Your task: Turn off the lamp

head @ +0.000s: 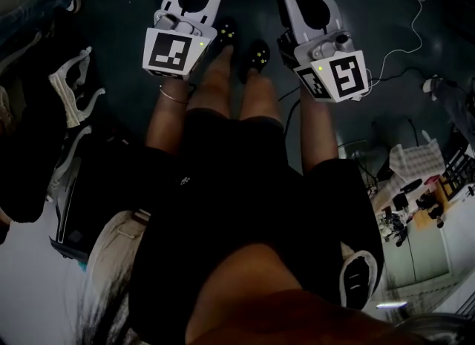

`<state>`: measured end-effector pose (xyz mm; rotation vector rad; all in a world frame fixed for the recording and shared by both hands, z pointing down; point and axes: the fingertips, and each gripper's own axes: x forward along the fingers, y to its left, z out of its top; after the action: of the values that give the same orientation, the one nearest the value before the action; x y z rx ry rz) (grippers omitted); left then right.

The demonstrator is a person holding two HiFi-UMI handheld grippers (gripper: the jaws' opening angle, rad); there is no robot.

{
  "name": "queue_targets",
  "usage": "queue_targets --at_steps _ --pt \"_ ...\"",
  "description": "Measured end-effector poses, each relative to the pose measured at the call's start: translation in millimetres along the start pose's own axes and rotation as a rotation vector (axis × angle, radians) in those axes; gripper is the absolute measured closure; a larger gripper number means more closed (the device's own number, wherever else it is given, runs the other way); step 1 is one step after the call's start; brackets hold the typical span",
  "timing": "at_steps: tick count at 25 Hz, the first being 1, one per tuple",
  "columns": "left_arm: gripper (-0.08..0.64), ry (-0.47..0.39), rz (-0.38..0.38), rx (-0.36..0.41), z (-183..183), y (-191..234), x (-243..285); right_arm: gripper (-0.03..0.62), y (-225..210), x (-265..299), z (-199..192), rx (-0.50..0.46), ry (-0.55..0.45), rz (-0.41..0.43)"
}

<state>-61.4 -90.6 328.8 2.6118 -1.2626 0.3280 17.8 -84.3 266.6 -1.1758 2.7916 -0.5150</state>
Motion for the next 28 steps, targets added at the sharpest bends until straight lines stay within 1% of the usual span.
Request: queue_targets --at_steps 2,5,8,10,13,14,16,18,22,26,28 --pt "0.554 -0.01 0.005 0.006 -4.1 1.4 4.1 0.589 -2.5 6.3 -3.4 -0.027 0.019 0.009" --pt "0.554 -0.02 0.009 0.024 -13.2 5.9 10.8 0.583 -11.2 16.6 -12.2 -0.047 0.038 -0.006" --pt "0.554 -0.072 -0.025 -0.022 -16.6 1.5 15.9 0.577 -19.5 19.9 -19.5 -0.043 0.043 -0.025" --pt "0.554 -0.097 -0.025 -0.026 -17.8 1.6 20.1 0.574 -25.6 22.6 -27.2 -0.036 0.052 -0.025" --pt "0.554 -0.061 -0.016 0.009 -29.4 1.8 24.0 0.569 -30.8 30.1 -43.0 -0.024 0.071 -0.014" --pt "0.554 -0.05 -0.019 0.012 -33.5 2.2 25.1 0.569 -32.6 34.2 -48.2 -0.024 0.077 -0.012" --pt "0.554 -0.054 -0.027 0.01 -37.4 2.8 27.5 0.569 -37.0 42.8 -58.8 -0.034 0.092 -0.01" --pt "0.554 -0.053 -0.018 0.006 -41.7 3.2 27.7 0.569 -40.8 48.8 -69.5 -0.046 0.113 -0.008" --pt "0.554 -0.037 0.018 -0.012 -52.7 7.2 26.8 0.526 -50.4 59.2 -85.7 -0.063 0.149 -0.018" --pt "0.554 -0.034 0.035 -0.007 -58.7 8.9 30.6 0.499 -67.4 72.2 -99.5 -0.099 0.191 -0.055" --pt "0.554 -0.031 0.04 -0.005 -59.7 8.8 31.6 0.492 -69.8 80.3 -106.1 -0.122 0.21 -0.037"
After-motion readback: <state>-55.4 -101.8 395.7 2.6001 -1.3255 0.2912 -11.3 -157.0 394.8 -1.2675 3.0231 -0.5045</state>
